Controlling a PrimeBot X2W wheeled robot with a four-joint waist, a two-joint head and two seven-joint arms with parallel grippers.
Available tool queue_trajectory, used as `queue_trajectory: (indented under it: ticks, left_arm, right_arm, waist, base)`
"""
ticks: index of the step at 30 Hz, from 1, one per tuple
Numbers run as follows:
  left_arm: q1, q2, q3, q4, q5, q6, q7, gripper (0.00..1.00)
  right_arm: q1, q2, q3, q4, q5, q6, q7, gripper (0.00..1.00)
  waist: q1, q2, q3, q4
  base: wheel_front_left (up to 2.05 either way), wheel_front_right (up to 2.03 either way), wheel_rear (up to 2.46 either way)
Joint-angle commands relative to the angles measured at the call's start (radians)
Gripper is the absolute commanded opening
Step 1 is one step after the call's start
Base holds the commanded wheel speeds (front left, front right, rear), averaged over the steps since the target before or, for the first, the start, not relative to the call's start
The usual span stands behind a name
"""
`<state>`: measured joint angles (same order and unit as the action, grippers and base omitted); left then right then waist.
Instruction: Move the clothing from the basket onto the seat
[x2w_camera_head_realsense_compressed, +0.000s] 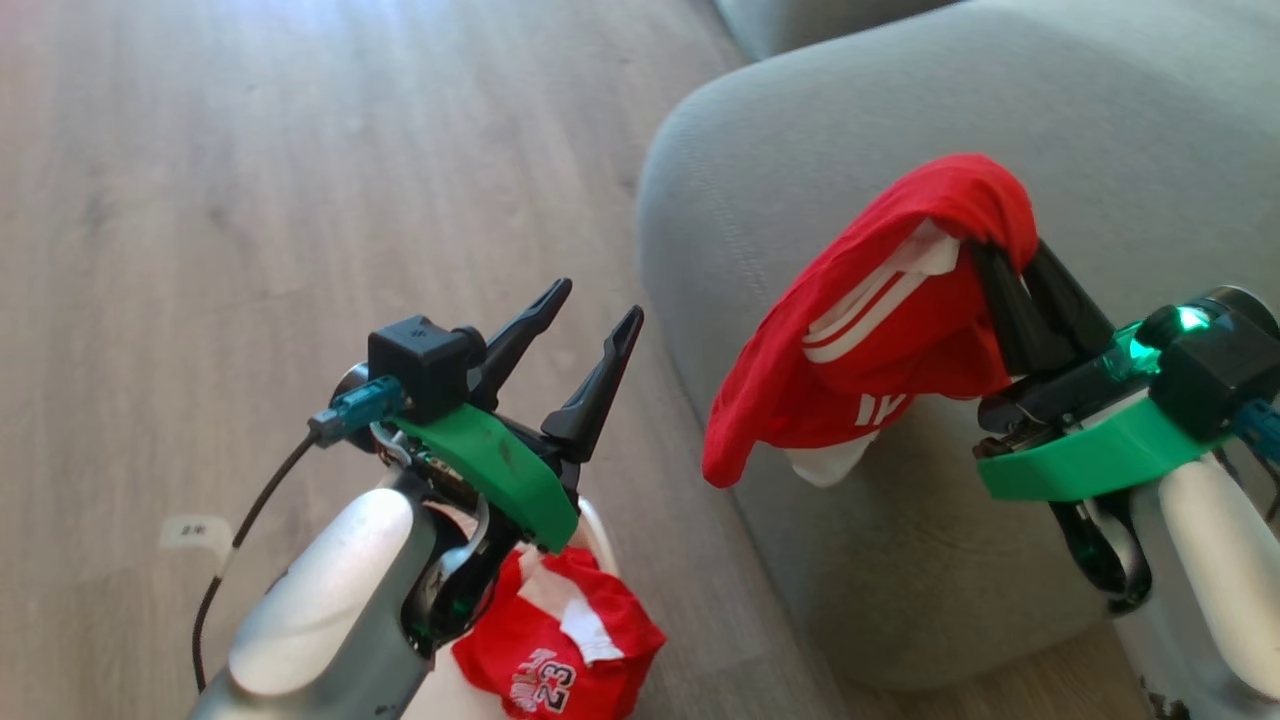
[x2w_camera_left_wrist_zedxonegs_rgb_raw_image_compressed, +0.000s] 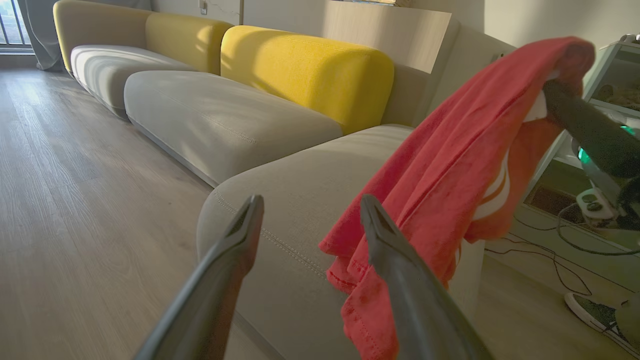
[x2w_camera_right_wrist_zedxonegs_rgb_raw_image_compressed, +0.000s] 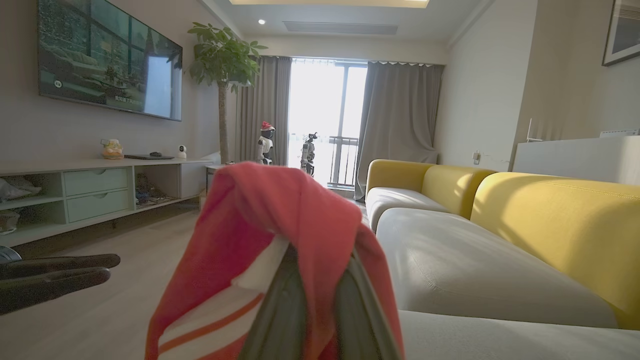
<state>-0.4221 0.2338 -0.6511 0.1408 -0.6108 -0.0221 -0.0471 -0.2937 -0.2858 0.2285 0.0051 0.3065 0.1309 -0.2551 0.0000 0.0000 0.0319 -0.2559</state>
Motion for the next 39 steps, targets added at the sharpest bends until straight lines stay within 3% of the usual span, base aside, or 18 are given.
queue_trajectory:
  ticks: [1, 21, 31, 39]
  left_arm:
    - [-0.054, 0.025, 0.033, -0.036, 0.009, -0.005, -0.014, 1.00]
    - [-0.070, 0.036, 0.022, -0.051, 0.014, -0.002, -0.021, 1.00]
    - [-0.085, 0.039, 0.013, -0.052, 0.020, -0.003, -0.023, 1.00]
    - [-0.114, 0.052, 0.001, -0.071, 0.036, -0.011, -0.016, 1.00]
  right_arm:
    - [-0.009, -0.009, 0.002, -0.051, -0.009, 0.000, -0.007, 0.00]
    - [0.030, -0.001, -0.067, -0.147, -0.034, 0.000, 0.011, 0.00]
    - [0.016, 0.001, -0.076, -0.163, -0.034, 0.000, 0.027, 0.00]
    - [-0.132, -0.048, -0.089, -0.108, -0.019, 0.000, 0.032, 0.00]
  waist:
    - [0.0000, 0.0000, 0.005, -0.058]
    - [0.0000, 0.0000, 0.039, -0.235]
    - [0.0000, 0.0000, 0.063, -0.249]
    - [0.0000, 0.0000, 0.125, -0.222]
  base:
    - [0.00, 0.00, 0.00]
    - [0.00, 0.00, 0.00]
    - [0.00, 0.00, 0.00]
    - [0.00, 0.00, 0.00]
